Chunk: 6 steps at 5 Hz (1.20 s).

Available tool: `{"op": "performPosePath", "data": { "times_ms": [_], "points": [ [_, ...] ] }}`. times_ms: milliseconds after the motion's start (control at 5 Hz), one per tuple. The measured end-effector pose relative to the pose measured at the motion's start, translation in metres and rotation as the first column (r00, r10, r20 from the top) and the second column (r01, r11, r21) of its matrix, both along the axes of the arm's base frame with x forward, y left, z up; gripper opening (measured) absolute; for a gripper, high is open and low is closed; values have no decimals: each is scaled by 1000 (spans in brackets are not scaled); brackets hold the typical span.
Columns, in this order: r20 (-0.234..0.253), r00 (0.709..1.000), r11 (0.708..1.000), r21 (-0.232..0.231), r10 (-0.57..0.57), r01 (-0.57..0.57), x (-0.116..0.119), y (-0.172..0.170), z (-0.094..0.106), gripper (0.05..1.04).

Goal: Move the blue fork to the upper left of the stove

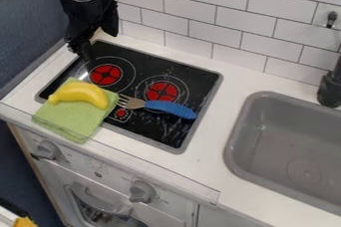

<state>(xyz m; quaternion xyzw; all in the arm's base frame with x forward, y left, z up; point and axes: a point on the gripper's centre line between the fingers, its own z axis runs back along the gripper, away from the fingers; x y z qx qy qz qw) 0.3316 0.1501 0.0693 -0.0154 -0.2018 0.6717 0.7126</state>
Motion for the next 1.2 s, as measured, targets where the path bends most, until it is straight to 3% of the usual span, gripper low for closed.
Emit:
{"op": "performPosePath", "data": {
  "times_ms": [200,400,800,1000,1200],
  "points": [
    [-28,1000,1000,-13,4,-5,-2,-2,-11,1001],
    [-23,999,999,-20,33,-33,5,-27,-15,1001],
    [-142,982,993,15,122,-121,4,-76,-40,1001],
    [-123,986,993,8,116,-116,7,-85,-43,1001],
    [-148,983,994,-3,108,-110,-5,-89,-54,1001]
  ]
}}
